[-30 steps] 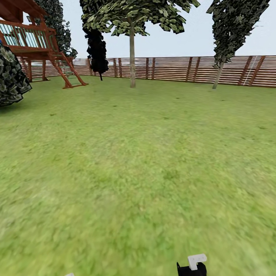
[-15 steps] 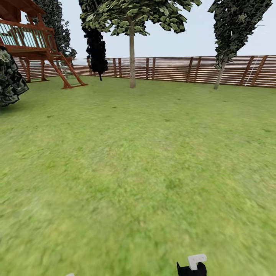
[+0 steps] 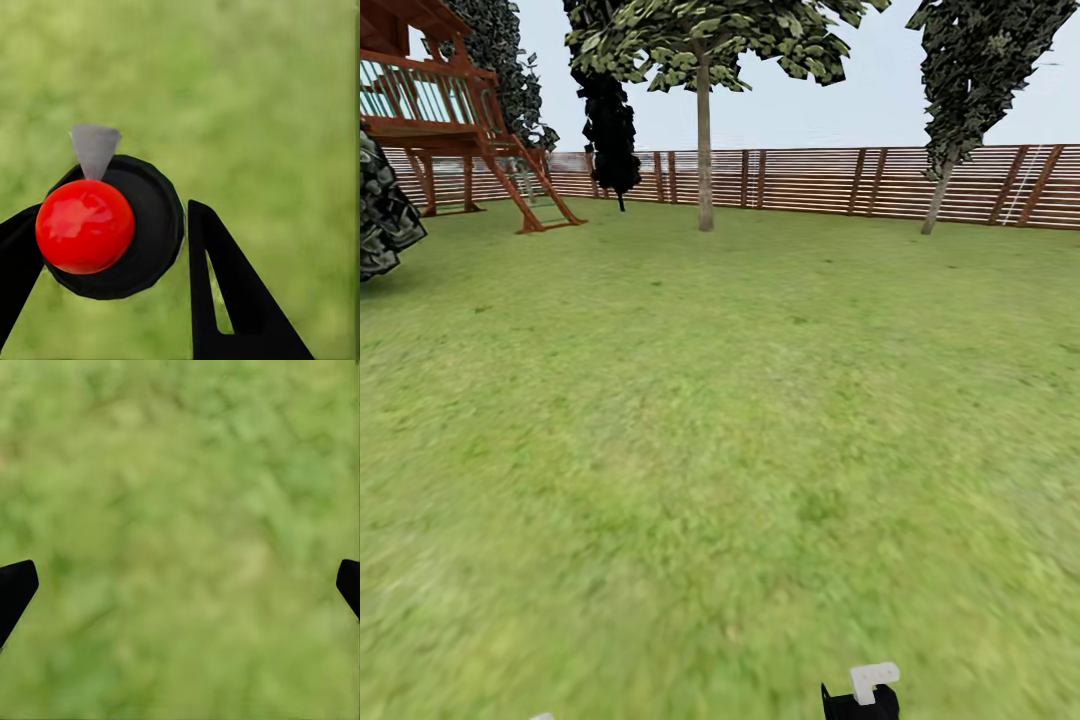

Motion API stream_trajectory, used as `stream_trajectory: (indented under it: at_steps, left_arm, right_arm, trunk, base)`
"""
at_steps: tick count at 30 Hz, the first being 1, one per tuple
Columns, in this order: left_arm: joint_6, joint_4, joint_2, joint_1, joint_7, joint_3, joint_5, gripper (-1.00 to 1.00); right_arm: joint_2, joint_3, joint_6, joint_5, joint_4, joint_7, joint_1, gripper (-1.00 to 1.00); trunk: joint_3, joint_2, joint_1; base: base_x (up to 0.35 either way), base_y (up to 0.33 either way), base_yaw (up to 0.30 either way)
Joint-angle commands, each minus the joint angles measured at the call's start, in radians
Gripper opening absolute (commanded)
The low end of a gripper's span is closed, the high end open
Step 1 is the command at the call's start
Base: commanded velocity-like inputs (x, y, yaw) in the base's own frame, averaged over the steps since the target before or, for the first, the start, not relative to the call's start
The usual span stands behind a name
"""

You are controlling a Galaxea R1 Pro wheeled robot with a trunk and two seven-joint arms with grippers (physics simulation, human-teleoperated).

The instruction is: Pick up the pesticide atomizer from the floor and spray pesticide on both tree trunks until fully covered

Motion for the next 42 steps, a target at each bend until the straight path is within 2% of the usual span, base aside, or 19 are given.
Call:
stream_trajectory:
  at_steps: [1, 42]
  left_arm:
    - [-0.002, 0.0, 0.0, 0.0, 0.006, -0.009, 0.004, -1.0]
    - [-0.001, 0.0, 0.0, 0.0, 0.006, -0.009, 0.004, -1.0]
  right_arm:
    - [0.0, 0.009, -0.002, -0.007, 0.0, -0.003, 0.0, 1.0]
    - [-0.002, 0.009, -0.001, -0.006, 0.0, -0.003, 0.0, 1.0]
  trunk:
    - [-0.001, 0.0, 0.0]
    - [-0.001, 0.0, 0.0]
  base:
    - [0.339, 0.0, 0.0]
    - [0.34, 0.0, 0.0]
